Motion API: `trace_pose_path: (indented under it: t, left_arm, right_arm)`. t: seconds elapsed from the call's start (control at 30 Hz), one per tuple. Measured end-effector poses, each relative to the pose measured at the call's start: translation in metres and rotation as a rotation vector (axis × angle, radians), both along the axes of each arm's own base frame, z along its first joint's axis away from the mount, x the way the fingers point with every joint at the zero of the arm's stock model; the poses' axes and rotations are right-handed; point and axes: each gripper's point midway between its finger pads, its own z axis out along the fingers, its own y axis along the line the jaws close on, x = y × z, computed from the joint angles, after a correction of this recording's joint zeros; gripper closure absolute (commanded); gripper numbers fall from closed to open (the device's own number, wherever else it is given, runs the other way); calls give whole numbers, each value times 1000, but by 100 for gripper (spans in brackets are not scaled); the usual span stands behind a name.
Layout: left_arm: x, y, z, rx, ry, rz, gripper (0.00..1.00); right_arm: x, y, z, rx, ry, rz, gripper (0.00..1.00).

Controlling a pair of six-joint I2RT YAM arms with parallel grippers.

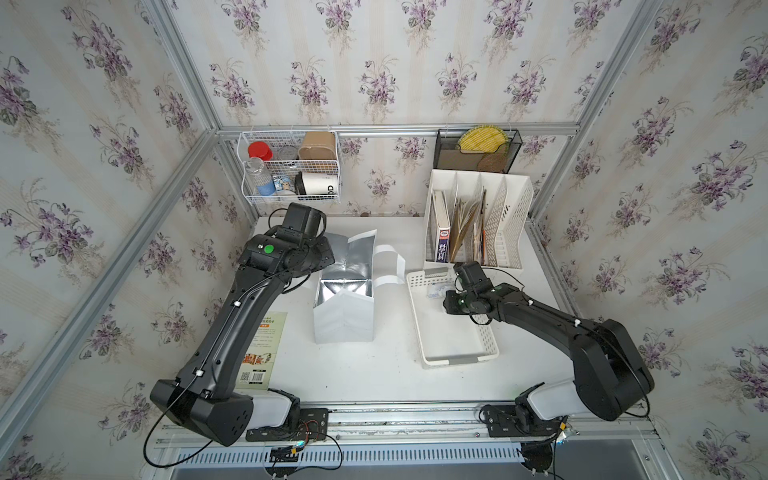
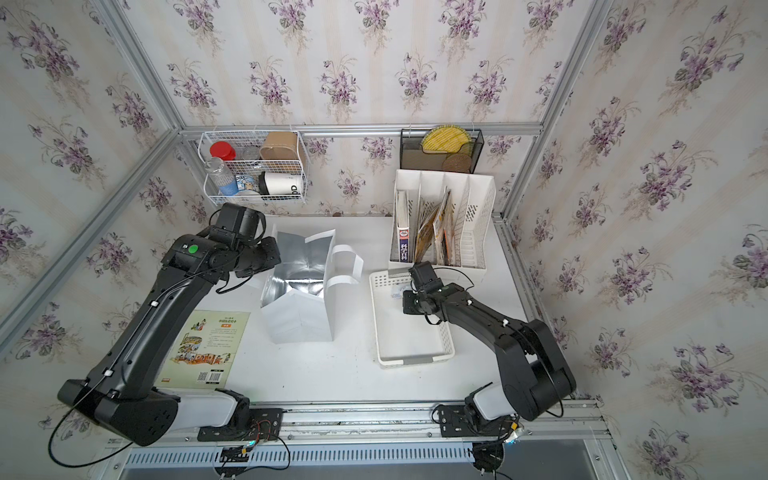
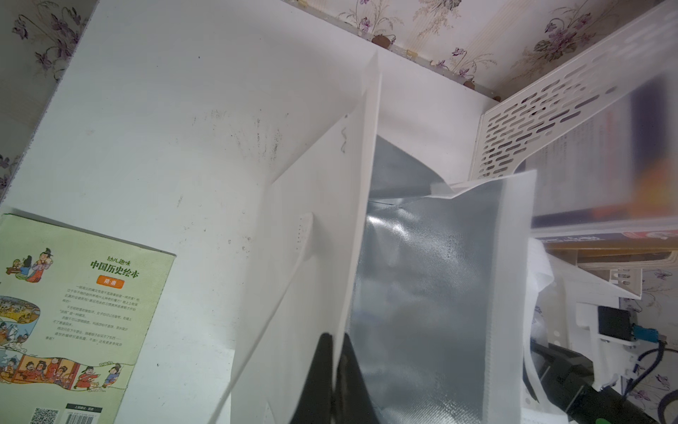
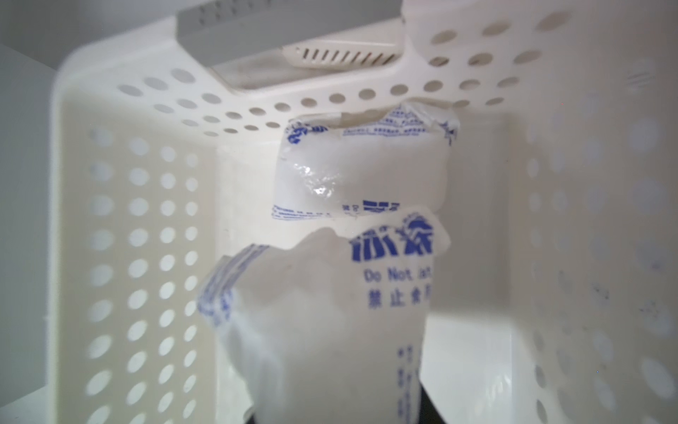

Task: Place the ice pack in the delivery bag
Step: Pick up the ice pack from the bin, then place the ice pack in the delivery bag.

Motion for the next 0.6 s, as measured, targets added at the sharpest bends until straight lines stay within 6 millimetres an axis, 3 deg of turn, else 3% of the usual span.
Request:
trace_pose_path:
  t: [0.13, 0.23, 0.47, 0.53, 0.6]
  left_arm:
    - [-1, -1, 0, -3, 0, -6, 100]
    - [-1, -1, 0, -5, 1, -9, 100]
    - [-2, -2, 1, -9, -3, -14, 100]
    - [-3, -2, 2, -15, -5, -18, 100]
    - [-5, -3, 2, -20, -9, -21, 100]
  right_arm:
    - [-4, 8, 37, 76, -58, 20, 80]
    - [-7, 22, 81, 154, -125, 47, 83]
    - [-29, 98, 240, 353, -393, 247, 83]
    - [-30, 117, 268, 382, -432, 278, 86]
    - [-27, 135, 281, 380, -452, 293, 86]
